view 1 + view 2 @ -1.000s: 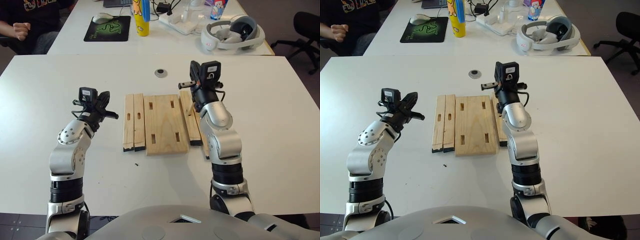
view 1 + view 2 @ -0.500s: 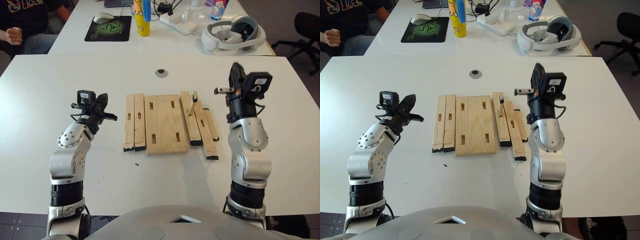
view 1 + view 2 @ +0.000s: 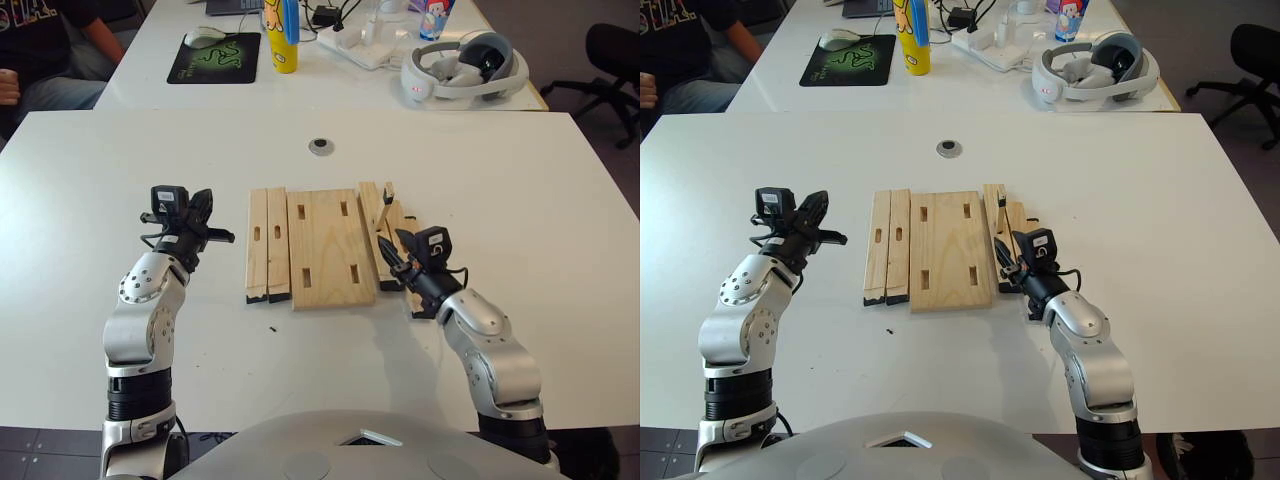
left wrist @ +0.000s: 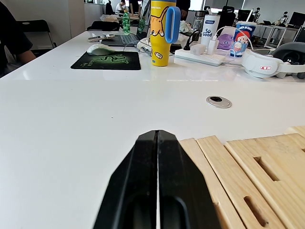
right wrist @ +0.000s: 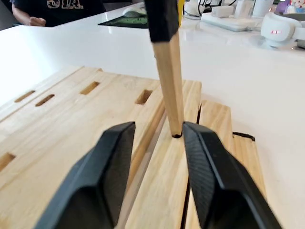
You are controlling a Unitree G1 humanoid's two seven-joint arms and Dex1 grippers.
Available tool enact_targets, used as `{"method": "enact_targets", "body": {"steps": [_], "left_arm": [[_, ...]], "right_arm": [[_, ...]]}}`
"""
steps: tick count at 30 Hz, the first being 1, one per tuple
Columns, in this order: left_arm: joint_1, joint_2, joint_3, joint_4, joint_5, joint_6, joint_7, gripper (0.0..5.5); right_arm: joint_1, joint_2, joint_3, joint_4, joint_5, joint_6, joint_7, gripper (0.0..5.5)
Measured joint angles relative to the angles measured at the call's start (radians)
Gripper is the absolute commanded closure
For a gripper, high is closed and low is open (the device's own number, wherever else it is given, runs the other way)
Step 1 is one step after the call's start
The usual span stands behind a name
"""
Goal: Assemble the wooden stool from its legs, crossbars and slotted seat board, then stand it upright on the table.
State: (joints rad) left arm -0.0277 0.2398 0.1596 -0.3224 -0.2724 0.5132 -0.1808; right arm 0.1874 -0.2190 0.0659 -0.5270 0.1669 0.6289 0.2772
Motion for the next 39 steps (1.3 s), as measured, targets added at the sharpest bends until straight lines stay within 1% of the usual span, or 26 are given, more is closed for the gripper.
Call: {"method": "enact_targets", "body": {"steps": [1, 7, 11, 12, 22, 30, 33, 39], "left_arm": [[0.004, -0.001, 0.0, -0.002, 0.0, -0.001, 0.002, 5.5], [0.045, -0.019, 0.003, -0.029, 0.0, -0.006, 0.023, 5.5], [0.062, -0.028, 0.004, -0.039, 0.0, -0.011, 0.031, 5.5], [0.065, -0.029, 0.003, -0.04, 0.0, -0.011, 0.032, 5.5], [0.066, -0.026, 0.005, -0.043, 0.0, -0.011, 0.028, 5.5], [0.062, -0.02, 0.006, -0.043, 0.0, -0.011, 0.023, 5.5], [0.062, -0.02, 0.006, -0.043, 0.0, -0.01, 0.022, 5.5], [0.062, -0.019, 0.006, -0.043, 0.0, -0.01, 0.022, 5.5]], "right_arm": [[0.015, -0.005, -0.002, -0.022, 0.003, 0.031, -0.001, 3.7], [0.052, -0.042, -0.021, -0.139, 0.046, 0.174, 0.002, 2.96], [0.053, -0.055, -0.02, -0.167, 0.049, 0.22, 0.002, 2.33], [0.053, -0.059, -0.02, -0.169, 0.05, 0.234, 0.002, 2.29], [0.052, -0.072, -0.008, -0.158, 0.079, 0.339, -0.007, 2.29], [0.023, -0.074, 0.011, -0.132, 0.073, 0.353, -0.032, 2.29], [0.012, -0.097, 0.038, -0.124, 0.039, 0.338, -0.039, 2.29], [0.002, -0.115, 0.057, -0.124, 0.036, 0.353, -0.04, 2.29]]}}
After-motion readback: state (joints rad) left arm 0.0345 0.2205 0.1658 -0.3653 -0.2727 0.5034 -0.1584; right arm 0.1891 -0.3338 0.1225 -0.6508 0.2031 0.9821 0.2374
